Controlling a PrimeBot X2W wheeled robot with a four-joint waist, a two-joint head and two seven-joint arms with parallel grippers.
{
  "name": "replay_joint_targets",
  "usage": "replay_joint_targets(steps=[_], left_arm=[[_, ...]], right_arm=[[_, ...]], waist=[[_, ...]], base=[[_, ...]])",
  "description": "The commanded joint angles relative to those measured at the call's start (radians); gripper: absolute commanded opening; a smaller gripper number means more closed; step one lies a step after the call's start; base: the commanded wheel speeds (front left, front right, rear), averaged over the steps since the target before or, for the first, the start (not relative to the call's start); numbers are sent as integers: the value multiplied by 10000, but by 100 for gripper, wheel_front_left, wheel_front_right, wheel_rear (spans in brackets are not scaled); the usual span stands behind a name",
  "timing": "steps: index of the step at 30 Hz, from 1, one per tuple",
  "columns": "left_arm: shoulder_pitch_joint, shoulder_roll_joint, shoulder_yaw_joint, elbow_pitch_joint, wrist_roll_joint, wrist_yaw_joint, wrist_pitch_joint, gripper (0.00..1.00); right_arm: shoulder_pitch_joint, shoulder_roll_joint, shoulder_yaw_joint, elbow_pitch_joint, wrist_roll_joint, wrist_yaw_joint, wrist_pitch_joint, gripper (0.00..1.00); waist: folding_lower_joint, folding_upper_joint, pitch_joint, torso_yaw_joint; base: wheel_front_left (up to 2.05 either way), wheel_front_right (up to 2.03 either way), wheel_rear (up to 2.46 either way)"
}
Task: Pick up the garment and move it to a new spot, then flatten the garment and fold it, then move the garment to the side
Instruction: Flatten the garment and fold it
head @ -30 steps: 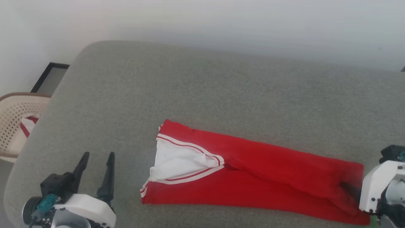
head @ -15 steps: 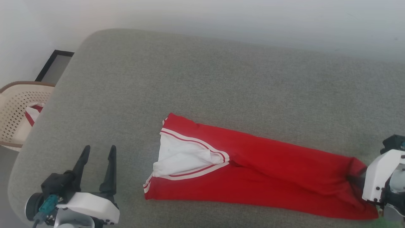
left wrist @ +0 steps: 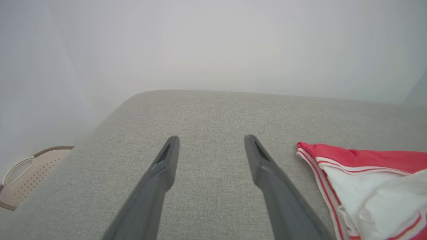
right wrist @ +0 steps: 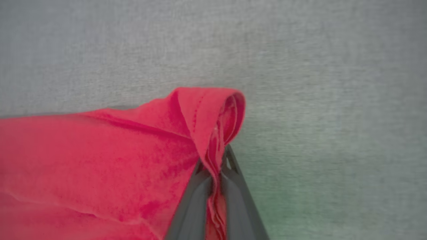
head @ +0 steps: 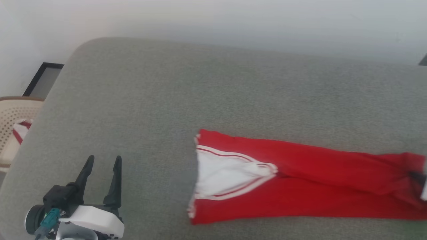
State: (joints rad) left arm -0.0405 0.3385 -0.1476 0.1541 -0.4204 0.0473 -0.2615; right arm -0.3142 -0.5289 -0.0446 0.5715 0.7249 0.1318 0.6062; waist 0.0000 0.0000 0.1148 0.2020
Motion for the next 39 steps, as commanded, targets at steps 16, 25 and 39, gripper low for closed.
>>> replay_joint_targets(steps=[16,25,39], left_arm=[[407,-98,462,460,303,-365,-42,100],[243,-107,305,640,250,-478,-21,100],[-349,-244,-162,880,272,-681,83,100]], right_arm=[[-314,-661,-155,329,159,-19,-567,0],[183,510,375,-2164,1463,-13,106,0],[-518,2584,2534,-2618,1171,-13,248,0]], waist=[[0,0,-705,-742],[0,0,-884,-573],[0,0,-830,520]], base=[[0,0,0],[0,0,0],[0,0,0]])
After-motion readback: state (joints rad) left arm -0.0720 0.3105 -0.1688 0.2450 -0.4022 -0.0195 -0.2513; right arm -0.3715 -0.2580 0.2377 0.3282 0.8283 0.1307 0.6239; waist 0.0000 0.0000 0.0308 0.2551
